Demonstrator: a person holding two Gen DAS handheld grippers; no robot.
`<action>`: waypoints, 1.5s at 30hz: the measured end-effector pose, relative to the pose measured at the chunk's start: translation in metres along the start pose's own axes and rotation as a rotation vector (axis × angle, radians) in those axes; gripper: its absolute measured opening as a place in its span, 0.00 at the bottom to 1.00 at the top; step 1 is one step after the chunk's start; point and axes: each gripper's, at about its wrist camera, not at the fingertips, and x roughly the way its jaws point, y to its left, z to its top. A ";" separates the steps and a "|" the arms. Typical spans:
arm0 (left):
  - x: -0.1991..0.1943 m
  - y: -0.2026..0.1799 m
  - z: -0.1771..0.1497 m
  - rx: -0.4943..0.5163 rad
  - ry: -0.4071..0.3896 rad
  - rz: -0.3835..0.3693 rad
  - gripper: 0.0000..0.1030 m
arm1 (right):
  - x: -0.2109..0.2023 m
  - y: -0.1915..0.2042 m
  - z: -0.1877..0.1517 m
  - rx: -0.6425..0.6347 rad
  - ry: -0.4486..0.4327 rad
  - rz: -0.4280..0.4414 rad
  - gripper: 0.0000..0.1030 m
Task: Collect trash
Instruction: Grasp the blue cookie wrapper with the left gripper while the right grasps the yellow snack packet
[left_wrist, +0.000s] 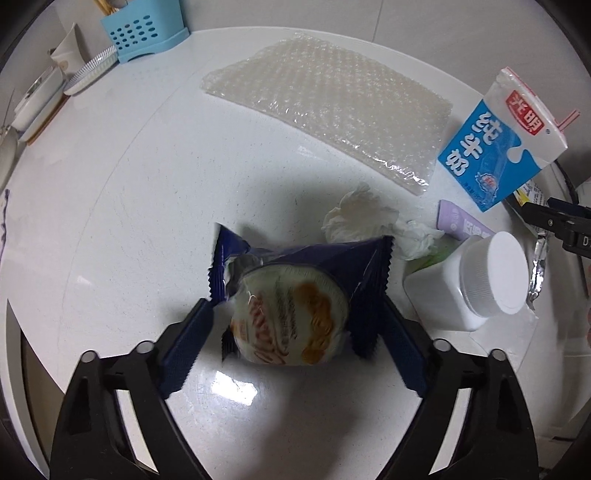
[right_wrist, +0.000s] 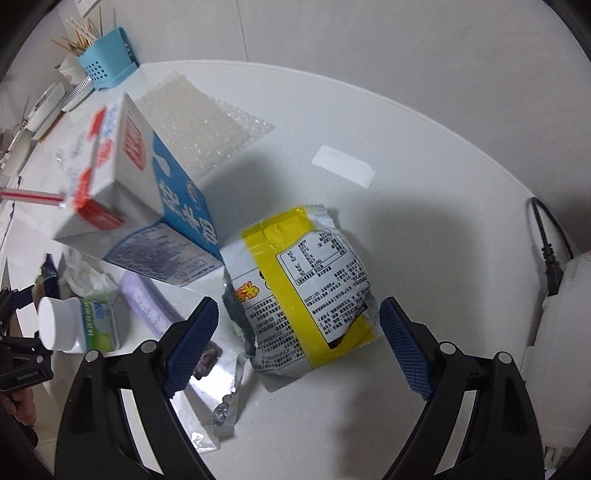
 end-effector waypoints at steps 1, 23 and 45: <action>0.001 0.001 0.000 -0.007 0.007 -0.002 0.77 | 0.002 0.000 0.001 0.005 0.005 -0.001 0.79; -0.030 0.014 -0.006 -0.021 -0.032 0.021 0.45 | -0.003 -0.005 0.002 0.059 0.011 -0.043 0.26; -0.075 0.029 -0.016 0.048 -0.103 -0.031 0.45 | -0.058 0.005 -0.024 0.169 -0.086 -0.079 0.23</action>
